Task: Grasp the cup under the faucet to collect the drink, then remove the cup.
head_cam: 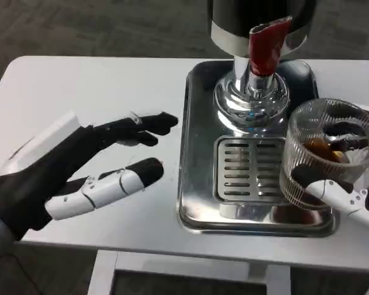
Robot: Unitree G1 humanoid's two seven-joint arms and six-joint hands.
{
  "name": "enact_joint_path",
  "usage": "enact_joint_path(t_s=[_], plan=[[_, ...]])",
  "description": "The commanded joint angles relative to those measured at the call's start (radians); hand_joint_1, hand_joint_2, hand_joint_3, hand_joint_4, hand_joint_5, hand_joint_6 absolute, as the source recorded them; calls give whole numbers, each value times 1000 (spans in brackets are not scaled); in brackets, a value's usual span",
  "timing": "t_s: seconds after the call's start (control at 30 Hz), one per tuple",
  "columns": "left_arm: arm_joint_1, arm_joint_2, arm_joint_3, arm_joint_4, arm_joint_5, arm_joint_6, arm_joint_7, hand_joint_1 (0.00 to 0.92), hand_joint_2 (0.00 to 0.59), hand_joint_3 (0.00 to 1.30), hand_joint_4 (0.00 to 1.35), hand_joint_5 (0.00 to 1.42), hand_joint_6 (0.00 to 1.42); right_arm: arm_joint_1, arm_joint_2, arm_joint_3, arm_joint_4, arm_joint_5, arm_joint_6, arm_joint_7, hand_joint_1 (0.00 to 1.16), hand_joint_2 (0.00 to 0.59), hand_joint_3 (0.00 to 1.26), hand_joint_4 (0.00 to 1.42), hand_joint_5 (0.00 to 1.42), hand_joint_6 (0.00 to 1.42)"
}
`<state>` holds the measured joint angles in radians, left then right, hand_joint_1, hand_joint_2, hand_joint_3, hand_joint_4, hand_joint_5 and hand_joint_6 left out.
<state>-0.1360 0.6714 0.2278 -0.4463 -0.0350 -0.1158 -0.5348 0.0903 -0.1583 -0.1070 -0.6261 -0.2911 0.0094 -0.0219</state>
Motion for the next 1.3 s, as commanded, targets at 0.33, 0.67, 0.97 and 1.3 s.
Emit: enact_joint_path(t_s=[0.33,0.67,0.97,1.3], plan=[[94,56,79,-143,6,-12,-33,0,93,204,129,188,192,62,-28,-32,-131,63,-12,93,799,227,1018,1206,1424,1424],[205,52,125,-269,14,14,-49,0,78,156,56,118,144,109,-39,-26,-216,91,15,149,797,228,1026,1219,1424,1424],[248,54,146,-355,27,46,-56,0,61,105,2,64,107,124,-41,-24,-256,104,35,179,794,232,1039,1221,1424,1424],[317,70,206,-462,88,94,-87,0,60,62,0,18,78,131,-46,-8,-274,105,45,206,788,237,1042,1218,1424,1424]])
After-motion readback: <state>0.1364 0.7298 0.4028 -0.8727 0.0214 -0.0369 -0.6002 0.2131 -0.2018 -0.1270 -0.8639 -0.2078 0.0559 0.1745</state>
